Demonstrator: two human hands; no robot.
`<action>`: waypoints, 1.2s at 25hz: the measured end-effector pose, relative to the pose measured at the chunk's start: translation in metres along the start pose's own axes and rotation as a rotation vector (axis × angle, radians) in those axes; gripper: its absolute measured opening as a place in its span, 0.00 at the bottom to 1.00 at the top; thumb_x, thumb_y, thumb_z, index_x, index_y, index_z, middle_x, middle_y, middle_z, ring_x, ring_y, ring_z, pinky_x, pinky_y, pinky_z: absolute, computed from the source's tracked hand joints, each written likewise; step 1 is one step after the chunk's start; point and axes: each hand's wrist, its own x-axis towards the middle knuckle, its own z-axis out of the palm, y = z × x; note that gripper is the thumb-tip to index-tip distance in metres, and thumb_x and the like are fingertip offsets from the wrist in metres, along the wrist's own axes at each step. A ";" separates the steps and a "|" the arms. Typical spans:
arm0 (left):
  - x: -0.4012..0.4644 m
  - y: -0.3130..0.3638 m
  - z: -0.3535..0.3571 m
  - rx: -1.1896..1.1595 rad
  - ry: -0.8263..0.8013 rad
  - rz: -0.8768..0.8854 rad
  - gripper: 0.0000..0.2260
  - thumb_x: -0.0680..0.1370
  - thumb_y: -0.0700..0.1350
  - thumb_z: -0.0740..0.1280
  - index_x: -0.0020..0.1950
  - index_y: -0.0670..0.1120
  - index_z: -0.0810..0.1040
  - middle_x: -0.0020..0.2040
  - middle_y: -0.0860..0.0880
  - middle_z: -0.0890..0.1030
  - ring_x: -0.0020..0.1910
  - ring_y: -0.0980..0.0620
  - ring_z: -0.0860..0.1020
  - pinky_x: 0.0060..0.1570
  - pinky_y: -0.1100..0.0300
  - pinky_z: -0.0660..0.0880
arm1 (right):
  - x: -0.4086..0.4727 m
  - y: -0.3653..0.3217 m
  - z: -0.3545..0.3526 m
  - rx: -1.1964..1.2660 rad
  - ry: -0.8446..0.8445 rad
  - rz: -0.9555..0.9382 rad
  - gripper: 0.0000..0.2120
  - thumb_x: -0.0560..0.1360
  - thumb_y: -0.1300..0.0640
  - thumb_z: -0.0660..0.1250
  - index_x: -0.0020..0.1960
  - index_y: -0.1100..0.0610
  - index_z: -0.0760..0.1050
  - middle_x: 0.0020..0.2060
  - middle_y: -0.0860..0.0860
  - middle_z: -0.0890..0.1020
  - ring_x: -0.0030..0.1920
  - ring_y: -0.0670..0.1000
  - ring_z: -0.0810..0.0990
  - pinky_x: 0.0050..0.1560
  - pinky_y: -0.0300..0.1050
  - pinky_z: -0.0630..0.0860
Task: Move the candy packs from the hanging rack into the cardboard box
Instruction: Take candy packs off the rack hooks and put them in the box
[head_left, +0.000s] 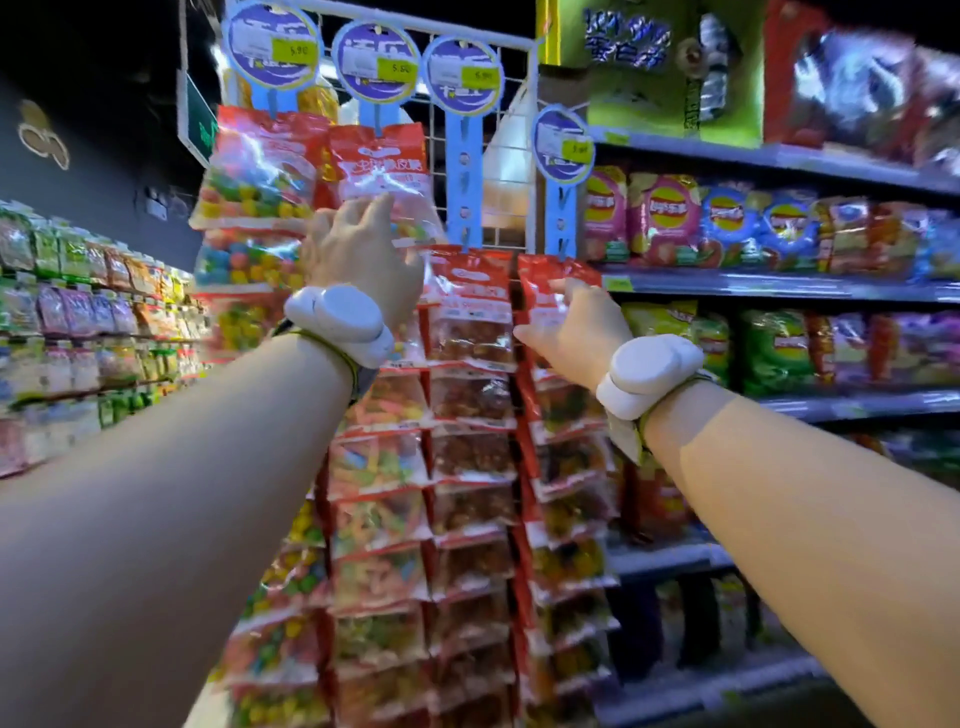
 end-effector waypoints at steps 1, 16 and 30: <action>-0.017 0.018 0.006 -0.024 -0.023 -0.012 0.26 0.76 0.52 0.61 0.75 0.50 0.65 0.71 0.46 0.70 0.70 0.40 0.64 0.71 0.48 0.60 | -0.009 0.015 -0.012 -0.041 -0.010 0.002 0.33 0.72 0.45 0.69 0.72 0.54 0.63 0.68 0.52 0.71 0.66 0.55 0.71 0.63 0.49 0.72; -0.269 0.214 0.143 -0.184 -0.664 0.035 0.29 0.77 0.52 0.62 0.78 0.49 0.59 0.75 0.45 0.65 0.73 0.41 0.63 0.72 0.50 0.59 | -0.134 0.272 -0.074 -0.204 -0.323 0.407 0.37 0.72 0.45 0.70 0.74 0.55 0.59 0.71 0.54 0.67 0.68 0.57 0.70 0.64 0.52 0.72; -0.471 0.214 0.342 -0.202 -1.407 -0.141 0.33 0.78 0.52 0.65 0.79 0.47 0.53 0.75 0.42 0.63 0.71 0.36 0.64 0.66 0.48 0.65 | -0.211 0.495 0.056 -0.328 -0.678 0.982 0.36 0.71 0.46 0.71 0.72 0.60 0.63 0.69 0.55 0.71 0.68 0.57 0.71 0.66 0.48 0.69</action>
